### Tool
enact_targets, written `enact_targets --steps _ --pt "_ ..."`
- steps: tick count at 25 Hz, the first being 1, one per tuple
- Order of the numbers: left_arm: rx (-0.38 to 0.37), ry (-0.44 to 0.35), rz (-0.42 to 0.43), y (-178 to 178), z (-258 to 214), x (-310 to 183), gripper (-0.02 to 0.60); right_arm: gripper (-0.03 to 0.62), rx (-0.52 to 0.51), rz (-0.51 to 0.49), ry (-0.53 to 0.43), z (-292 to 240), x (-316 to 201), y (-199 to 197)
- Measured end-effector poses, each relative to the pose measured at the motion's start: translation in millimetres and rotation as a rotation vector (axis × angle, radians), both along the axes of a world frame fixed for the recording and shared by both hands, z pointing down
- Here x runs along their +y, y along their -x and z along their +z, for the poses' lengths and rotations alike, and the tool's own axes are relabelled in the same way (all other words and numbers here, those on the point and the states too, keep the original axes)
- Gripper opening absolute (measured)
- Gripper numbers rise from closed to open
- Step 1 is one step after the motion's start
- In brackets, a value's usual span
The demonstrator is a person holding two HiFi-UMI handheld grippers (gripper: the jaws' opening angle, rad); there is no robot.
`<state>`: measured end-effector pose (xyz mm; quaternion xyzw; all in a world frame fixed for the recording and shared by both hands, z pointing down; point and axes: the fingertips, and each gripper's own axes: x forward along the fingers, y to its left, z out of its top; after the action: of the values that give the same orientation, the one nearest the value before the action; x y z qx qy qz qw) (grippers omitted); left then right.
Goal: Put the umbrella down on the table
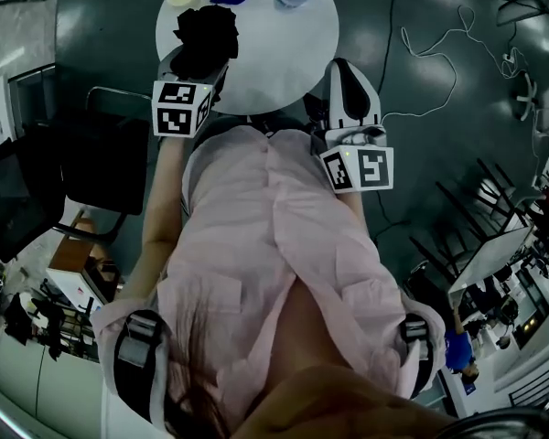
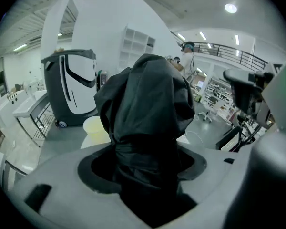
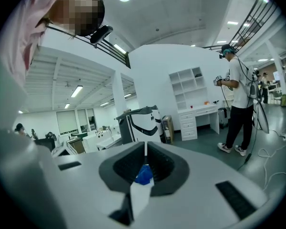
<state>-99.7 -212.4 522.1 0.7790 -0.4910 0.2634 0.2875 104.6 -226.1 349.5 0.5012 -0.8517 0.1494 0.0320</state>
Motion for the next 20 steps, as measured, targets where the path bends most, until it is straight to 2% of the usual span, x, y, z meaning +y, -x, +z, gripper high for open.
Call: enact_targets --steps 3,7,14,20 --pt "-0.026 0.092 0.058 -14 41 -9 0.314 0.034 0.006 0.025 0.015 2 -2 -10" --pt "0.001 0.182 0.092 -33 83 -28 0.314 0.034 0.013 0.053 0.039 8 -5 -18" --pt "-0.062 0.281 0.148 -56 142 -51 0.314 0.034 0.024 0.105 0.076 14 -4 -32" --pt "-0.101 0.346 0.136 -55 166 -51 0.314 0.034 0.030 0.140 0.097 17 -4 -45"
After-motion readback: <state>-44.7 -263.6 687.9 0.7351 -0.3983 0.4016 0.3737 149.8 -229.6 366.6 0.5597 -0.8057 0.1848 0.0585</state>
